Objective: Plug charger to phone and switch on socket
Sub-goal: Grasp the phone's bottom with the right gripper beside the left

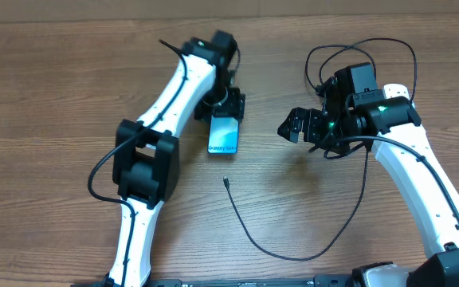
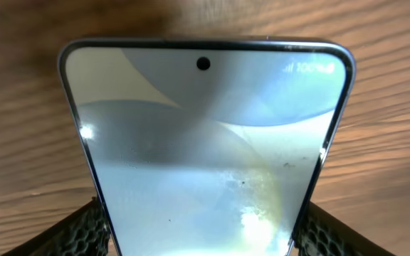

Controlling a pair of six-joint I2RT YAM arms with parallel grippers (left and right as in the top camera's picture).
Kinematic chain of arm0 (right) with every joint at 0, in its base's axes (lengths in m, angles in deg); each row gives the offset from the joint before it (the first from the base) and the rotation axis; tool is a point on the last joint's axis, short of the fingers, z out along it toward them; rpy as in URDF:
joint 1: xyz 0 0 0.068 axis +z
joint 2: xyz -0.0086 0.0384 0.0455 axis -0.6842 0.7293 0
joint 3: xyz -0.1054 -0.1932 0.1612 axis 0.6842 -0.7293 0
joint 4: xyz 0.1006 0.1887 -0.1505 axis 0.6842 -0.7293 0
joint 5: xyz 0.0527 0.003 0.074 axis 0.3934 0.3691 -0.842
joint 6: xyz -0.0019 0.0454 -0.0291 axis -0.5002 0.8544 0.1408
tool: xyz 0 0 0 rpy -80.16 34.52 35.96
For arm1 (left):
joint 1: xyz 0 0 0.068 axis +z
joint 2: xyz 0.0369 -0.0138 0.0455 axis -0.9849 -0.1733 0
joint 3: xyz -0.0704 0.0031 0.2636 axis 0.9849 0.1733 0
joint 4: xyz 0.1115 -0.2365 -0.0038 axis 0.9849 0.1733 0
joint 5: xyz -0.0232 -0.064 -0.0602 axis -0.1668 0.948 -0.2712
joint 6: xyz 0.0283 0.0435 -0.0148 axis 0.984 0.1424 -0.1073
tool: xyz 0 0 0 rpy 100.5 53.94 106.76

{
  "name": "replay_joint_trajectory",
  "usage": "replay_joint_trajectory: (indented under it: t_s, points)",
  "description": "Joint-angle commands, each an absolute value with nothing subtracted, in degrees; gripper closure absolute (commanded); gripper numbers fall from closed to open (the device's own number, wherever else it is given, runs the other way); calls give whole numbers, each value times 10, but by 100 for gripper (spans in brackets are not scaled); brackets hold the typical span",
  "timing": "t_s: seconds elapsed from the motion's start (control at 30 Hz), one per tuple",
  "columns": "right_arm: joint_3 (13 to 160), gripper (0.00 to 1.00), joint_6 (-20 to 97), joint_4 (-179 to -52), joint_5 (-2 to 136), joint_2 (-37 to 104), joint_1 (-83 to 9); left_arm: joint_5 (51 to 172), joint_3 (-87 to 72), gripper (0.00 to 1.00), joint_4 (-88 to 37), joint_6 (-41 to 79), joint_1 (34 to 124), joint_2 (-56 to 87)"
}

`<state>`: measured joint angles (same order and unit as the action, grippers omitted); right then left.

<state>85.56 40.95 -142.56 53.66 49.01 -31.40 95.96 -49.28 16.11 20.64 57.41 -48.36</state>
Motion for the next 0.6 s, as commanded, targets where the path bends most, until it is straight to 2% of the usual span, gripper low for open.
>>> replay_joint_trajectory:
  t_s: [0.0,0.17,0.23,0.57]
  points:
    - [853,0,416,-1416,514,485,-312,1042,-548,25,195,244,588,-477]
    - [809,0,447,-1347,459,485,-310,1125,-573,25,234,260,594,-477]
    - [792,4,451,-1319,450,487,-300,1143,-574,25,241,260,594,-477]
    - [763,13,526,-1211,525,503,-198,1180,-574,25,242,255,576,-477]
